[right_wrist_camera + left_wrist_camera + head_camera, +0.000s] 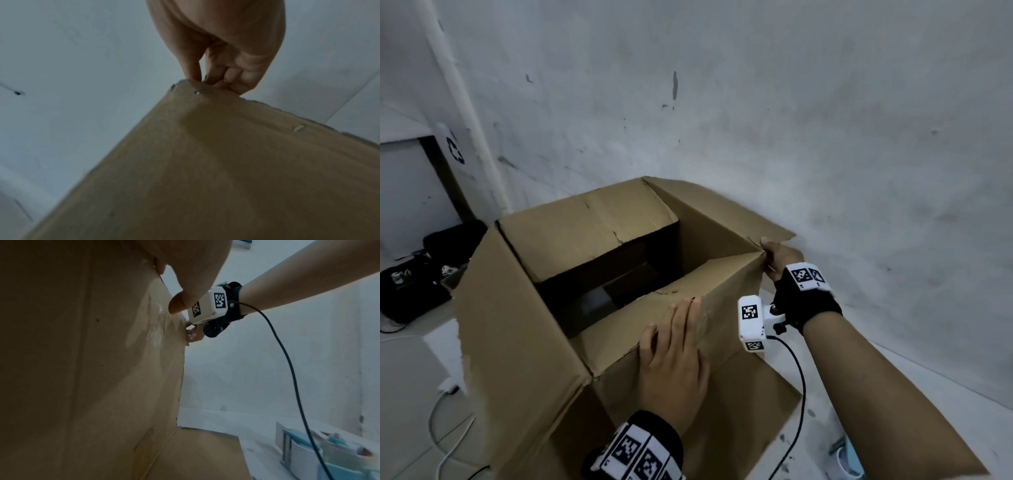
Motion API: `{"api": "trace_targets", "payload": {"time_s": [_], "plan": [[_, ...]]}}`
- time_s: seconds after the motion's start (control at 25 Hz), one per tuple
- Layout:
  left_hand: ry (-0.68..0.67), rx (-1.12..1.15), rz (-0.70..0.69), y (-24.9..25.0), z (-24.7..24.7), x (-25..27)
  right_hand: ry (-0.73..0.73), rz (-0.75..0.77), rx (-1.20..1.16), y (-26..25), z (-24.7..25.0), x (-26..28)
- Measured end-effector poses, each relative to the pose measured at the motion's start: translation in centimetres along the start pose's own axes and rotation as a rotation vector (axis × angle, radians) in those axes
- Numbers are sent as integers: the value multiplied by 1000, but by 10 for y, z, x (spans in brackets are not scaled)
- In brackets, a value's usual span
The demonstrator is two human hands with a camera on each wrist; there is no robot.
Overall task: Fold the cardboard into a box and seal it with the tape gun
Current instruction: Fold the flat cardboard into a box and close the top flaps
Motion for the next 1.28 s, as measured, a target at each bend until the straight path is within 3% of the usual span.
{"api": "trace_targets", "payload": {"time_s": [0.12,0.28,0.4,0.48,0.6,0.8,0.88,1.0,1.08,1.2,1.28], "plan": [[-2,-3,-7,4,3,3,11,240,34,-22,-1,15],[-83,26,-2,16,-1,-8,18,600,247,-30,-4,40],[-119,57,-17,17,-6,-11,-163,817,534,-20,-4,69],[-110,57,-56,14,-9,-11,-281,878,818,-7,-3,84],[-98,66,-82,12,-8,-9,-277,962,1225,8,-5,96],[-6,115,-77,13,0,18,-217,814,1464,-3,-23,107],[18,170,-8,7,3,46,-214,930,1373,2,-31,129],[11,307,231,-15,12,90,-533,1170,979,40,-39,193],[-45,365,384,-29,15,110,-651,1346,886,64,-41,226],[-188,479,651,-51,17,120,-476,1708,980,79,-50,242],[-294,629,785,-59,27,120,-367,1871,933,83,-55,251]]}}
Point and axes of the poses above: each hand's wrist, its own x-axis away from the middle knuckle, its own z-axis out of the back of the hand, y = z × x, the point moved 3 cm from there along -x, towards the middle knuckle, and after that the axes turned 10 degrees about y, right-handed, at the moved point
